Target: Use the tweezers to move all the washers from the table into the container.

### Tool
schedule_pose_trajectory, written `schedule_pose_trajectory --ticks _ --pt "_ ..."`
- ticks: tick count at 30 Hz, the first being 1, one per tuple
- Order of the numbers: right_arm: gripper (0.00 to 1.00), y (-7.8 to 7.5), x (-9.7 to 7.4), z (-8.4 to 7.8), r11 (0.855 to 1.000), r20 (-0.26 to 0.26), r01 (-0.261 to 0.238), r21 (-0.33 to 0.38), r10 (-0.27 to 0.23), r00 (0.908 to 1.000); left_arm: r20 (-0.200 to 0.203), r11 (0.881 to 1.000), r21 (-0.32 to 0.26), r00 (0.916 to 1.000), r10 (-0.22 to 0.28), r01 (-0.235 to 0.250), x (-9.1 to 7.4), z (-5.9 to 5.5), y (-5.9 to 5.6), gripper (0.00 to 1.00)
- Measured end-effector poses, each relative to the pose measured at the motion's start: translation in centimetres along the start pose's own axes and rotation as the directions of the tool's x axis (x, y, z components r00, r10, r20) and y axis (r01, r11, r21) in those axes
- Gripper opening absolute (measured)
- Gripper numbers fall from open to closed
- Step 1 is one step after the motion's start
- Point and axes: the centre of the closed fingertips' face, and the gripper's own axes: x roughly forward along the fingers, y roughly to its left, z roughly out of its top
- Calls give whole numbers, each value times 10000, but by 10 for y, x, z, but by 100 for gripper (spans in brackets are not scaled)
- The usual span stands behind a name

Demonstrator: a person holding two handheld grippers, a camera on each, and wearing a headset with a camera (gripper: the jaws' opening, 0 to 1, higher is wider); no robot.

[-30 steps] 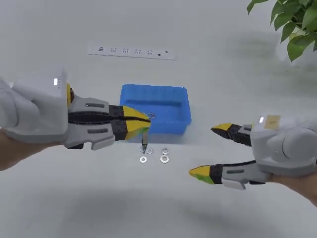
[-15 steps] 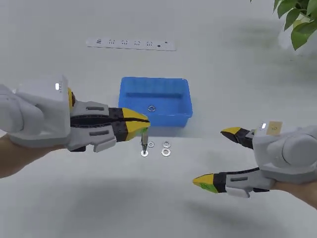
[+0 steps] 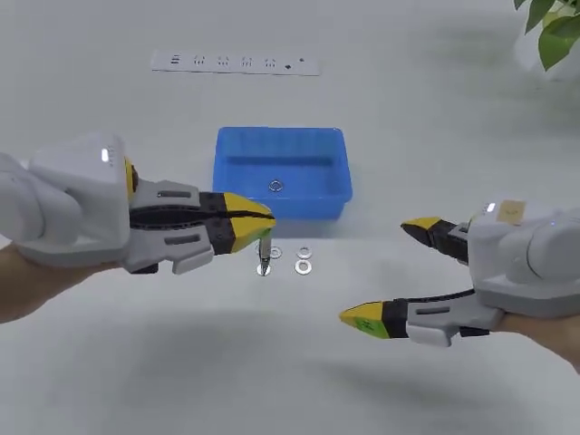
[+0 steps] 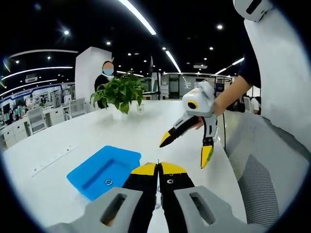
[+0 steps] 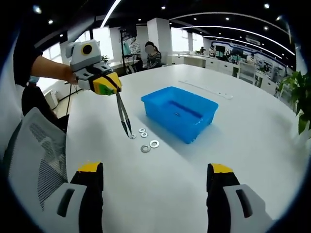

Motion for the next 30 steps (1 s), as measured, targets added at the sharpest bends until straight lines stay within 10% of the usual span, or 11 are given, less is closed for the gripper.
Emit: schedule_pose_trajectory --ticks 30 --pt "87 31 13 -3 9902 -134 -1389 167 1391 9902 185 9990 64 9988 -446 445 -3 -5 -10 4"
